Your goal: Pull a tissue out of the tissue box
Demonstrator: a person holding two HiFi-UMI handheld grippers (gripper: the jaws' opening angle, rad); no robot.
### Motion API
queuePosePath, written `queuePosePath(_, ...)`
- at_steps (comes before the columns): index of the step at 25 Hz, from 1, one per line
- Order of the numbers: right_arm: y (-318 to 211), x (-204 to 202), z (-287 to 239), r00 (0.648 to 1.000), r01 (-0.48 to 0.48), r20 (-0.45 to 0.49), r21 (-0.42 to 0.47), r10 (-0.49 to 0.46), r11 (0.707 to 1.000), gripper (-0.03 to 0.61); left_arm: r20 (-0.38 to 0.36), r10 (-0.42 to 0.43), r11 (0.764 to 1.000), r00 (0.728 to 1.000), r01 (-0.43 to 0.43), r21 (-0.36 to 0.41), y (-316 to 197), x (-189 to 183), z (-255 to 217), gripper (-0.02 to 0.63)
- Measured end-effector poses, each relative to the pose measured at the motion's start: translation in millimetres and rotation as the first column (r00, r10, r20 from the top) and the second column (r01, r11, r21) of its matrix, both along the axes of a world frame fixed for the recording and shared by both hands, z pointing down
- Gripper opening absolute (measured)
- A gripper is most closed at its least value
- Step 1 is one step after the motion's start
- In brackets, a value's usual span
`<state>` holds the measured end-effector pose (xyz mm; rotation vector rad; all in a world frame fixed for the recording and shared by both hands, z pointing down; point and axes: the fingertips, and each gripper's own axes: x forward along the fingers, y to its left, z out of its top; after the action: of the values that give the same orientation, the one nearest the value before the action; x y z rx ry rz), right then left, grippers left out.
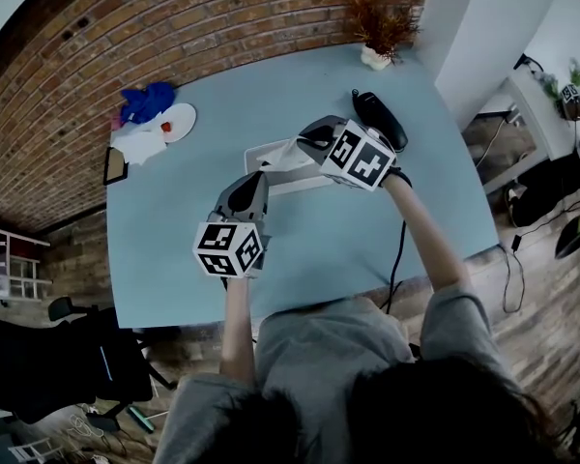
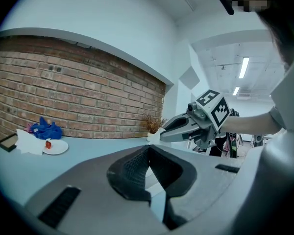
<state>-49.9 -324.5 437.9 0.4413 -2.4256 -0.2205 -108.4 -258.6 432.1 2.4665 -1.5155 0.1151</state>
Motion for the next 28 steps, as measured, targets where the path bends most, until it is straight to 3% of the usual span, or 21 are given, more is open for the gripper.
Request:
queuePosePath(11,12,15,-38,0.972,-0.056,0.230,0.003,0.053,0.998,0.002,-0.011,-0.026,0.998,1.000,0.027,0.055,12,8,-15,0.003)
queuePosePath(19,26,26,-52,0.908,-0.110,0.405,-0.026,0.111,0.994,0.002,-0.011,-0.038,0.994,0.999,0.039,0.099,21,14,-28,0.003)
queuePosePath(28,45,35,-55,0.844,-0.155,0.510,-0.061,0.164,0.986,0.000,-0.003,-0.038,0.991,0.999,0.038,0.126,34,23,-37,0.003)
